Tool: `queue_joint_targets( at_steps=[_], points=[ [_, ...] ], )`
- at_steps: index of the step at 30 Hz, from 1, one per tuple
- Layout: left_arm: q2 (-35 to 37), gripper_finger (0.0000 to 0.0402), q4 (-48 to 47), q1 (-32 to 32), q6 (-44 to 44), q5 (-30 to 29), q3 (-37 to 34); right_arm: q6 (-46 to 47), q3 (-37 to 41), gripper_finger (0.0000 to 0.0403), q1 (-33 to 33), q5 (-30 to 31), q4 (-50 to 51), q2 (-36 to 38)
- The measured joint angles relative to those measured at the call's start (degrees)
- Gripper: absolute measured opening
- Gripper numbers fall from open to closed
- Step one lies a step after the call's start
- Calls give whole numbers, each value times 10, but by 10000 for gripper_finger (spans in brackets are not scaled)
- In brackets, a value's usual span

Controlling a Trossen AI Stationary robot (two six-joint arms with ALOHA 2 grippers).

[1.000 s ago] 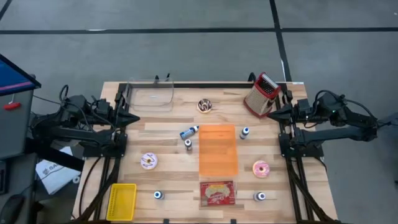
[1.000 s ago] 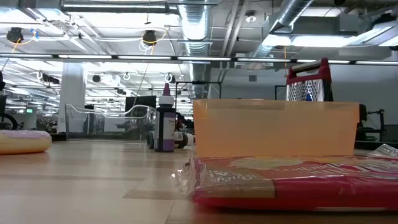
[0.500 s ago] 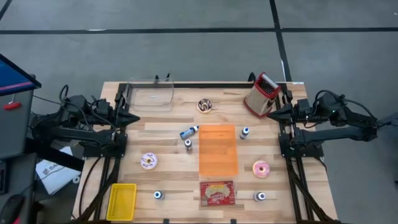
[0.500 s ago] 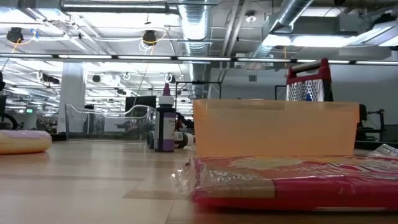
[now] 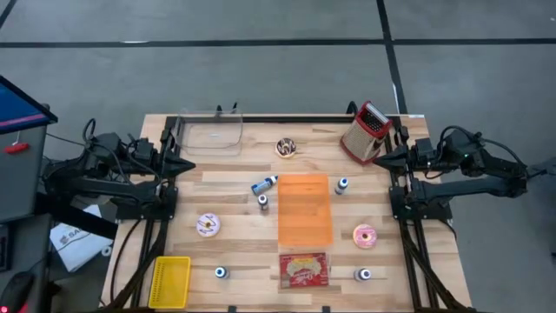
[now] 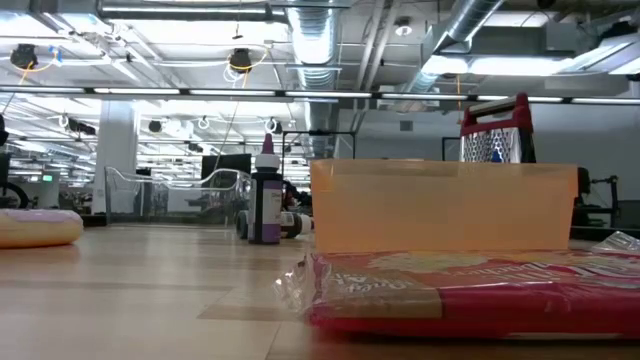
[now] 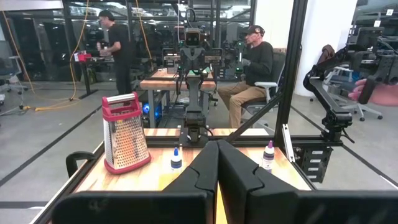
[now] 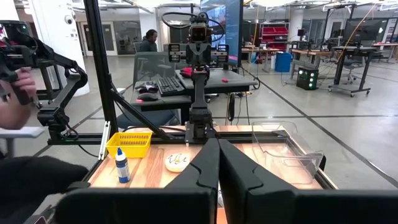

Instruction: Pick & Place Food Item

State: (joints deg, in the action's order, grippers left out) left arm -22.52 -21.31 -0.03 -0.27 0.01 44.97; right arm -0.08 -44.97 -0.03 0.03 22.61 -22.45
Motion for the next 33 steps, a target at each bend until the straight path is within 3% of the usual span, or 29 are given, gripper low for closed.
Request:
queue_joint_targets(
  at_steps=[4,7,17,23,27,30,33],
  points=[
    [-6,0,22,0,1,-1,0,4,0,0,0,0,-38,-2],
    [-20,0,56,0,-9,-17,0,102,0,0,4,0,-71,-6],
    [-93,0,70,0,-207,3,-9,296,0,0,4,0,-128,-4],
    [-149,0,113,-9,-237,88,-63,300,0,0,17,-77,-82,-11],
    [-175,0,245,-65,-226,153,-113,271,0,0,42,-172,-86,-23],
    [-179,0,354,-129,-177,155,-143,215,0,0,72,-206,-95,-24],
    [-169,0,430,-195,-117,119,-154,166,0,0,101,-208,-109,-21]
  ],
)
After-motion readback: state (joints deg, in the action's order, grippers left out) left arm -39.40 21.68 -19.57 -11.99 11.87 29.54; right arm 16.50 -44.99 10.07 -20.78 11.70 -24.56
